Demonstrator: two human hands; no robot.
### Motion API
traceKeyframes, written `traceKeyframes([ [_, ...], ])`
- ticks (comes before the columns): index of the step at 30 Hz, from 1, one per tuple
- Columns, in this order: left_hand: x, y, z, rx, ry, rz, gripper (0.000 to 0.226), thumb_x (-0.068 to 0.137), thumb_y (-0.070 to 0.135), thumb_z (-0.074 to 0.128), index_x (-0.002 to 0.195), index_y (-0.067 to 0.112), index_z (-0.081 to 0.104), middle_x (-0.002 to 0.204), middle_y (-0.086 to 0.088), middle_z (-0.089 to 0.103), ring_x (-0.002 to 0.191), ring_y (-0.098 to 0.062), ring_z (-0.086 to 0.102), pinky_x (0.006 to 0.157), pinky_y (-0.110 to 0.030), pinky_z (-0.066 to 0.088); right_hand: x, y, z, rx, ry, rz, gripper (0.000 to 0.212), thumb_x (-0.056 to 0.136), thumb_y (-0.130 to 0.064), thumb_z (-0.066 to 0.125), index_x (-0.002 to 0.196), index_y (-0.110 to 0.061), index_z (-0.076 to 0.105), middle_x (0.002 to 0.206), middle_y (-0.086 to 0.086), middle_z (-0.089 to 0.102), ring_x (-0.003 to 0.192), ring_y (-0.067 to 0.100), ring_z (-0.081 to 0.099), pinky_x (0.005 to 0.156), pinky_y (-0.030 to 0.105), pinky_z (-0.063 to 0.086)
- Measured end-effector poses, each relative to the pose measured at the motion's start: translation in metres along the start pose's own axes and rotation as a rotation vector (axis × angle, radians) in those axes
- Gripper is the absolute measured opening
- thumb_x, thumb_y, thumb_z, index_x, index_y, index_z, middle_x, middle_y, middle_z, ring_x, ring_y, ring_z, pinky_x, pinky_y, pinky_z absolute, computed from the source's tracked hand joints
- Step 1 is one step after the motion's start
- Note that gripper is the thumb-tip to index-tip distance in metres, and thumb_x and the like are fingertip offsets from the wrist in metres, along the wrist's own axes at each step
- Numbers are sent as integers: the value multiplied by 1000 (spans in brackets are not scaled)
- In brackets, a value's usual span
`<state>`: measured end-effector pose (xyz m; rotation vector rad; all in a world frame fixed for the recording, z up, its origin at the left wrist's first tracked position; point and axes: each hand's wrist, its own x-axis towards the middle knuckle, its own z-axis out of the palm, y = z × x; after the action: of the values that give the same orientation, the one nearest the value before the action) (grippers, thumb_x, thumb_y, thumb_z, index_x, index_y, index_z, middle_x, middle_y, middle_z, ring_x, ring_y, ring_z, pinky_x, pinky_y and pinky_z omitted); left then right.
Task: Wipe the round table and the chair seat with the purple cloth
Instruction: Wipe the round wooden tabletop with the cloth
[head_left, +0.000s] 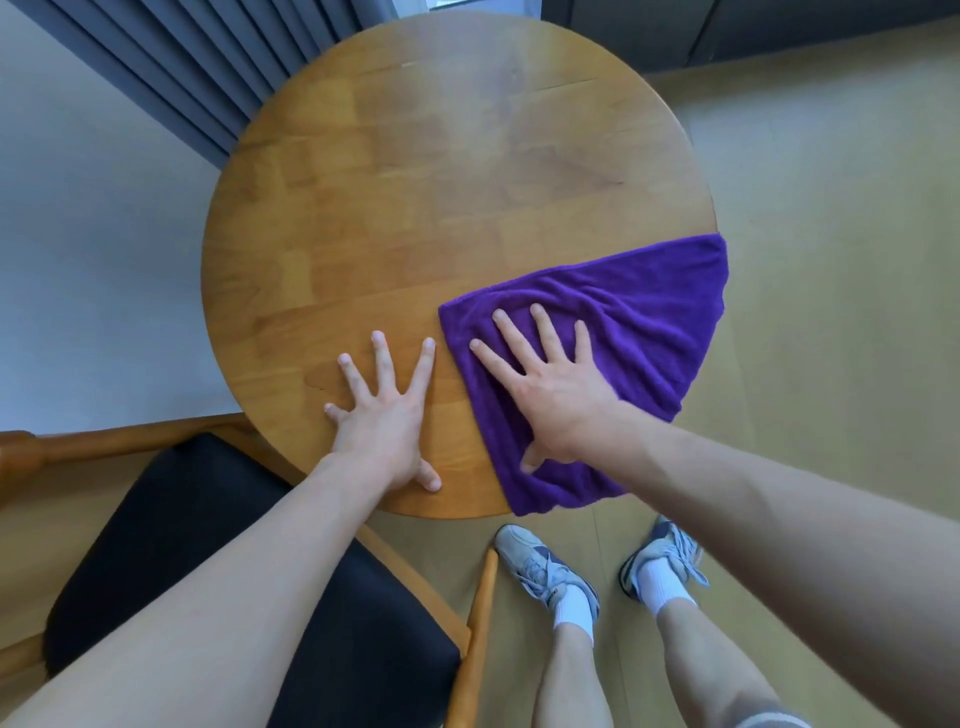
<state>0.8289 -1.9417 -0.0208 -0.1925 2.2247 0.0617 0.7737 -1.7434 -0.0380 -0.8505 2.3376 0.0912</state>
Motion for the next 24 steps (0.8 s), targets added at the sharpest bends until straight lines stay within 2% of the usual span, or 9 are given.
traceKeyframes([
  [3, 3, -2, 3, 11, 16, -1, 163, 60, 55, 93, 144, 40, -45, 153, -16, -51, 146, -57, -26, 113, -76, 25, 5, -35, 3, 158, 33, 134, 159, 53, -73, 86, 158, -27, -25, 163, 9, -37, 147, 46, -32, 114, 78, -4],
  [7, 6, -4, 7, 8, 21, 5, 161, 62, 55, 93, 141, 40, -47, 153, -17, -50, 145, -58, -26, 111, -77, 24, 12, -65, 6, 312, 71, 254, 155, 62, -70, 83, 157, -17, -27, 161, 10, -39, 146, 44, -36, 115, 75, -8],
  [10, 6, -4, 7, 10, 16, 3, 163, 60, 54, 94, 141, 40, -47, 152, -18, -51, 145, -60, -26, 110, -77, 25, 4, -57, 15, 247, 77, 159, 151, 66, -70, 81, 156, -18, -28, 162, 7, -40, 147, 42, -35, 116, 74, -7],
  [14, 5, -3, 5, 4, -2, 5, 164, 58, 53, 95, 145, 39, -43, 150, -18, -53, 145, -60, -26, 110, -77, 26, -8, -4, 14, 8, -10, -146, 157, 57, -68, 86, 155, -30, -31, 164, -2, -37, 152, 36, -27, 118, 68, -2],
  [18, 6, -3, 4, 13, -16, 7, 164, 58, 55, 95, 146, 38, -43, 149, -17, -54, 145, -60, -26, 112, -77, 26, 19, 53, -21, -200, -94, -388, 157, 55, -64, 89, 154, -38, -30, 164, -11, -33, 154, 27, -23, 123, 59, 2],
  [20, 5, -4, 3, 8, -13, 13, 164, 58, 55, 94, 143, 40, -46, 149, -15, -54, 145, -59, -26, 112, -77, 24, 34, 66, -37, -199, -82, -402, 156, 54, -64, 89, 156, -38, -26, 165, -12, -30, 154, 25, -22, 124, 56, 1],
  [24, 5, -3, 4, 8, 3, 13, 165, 58, 55, 94, 139, 43, -48, 151, -15, -53, 146, -58, -26, 112, -76, 24, 41, 52, -32, 41, 43, -179, 151, 55, -68, 87, 161, -34, -14, 168, -10, -23, 155, 24, -22, 124, 55, -7],
])
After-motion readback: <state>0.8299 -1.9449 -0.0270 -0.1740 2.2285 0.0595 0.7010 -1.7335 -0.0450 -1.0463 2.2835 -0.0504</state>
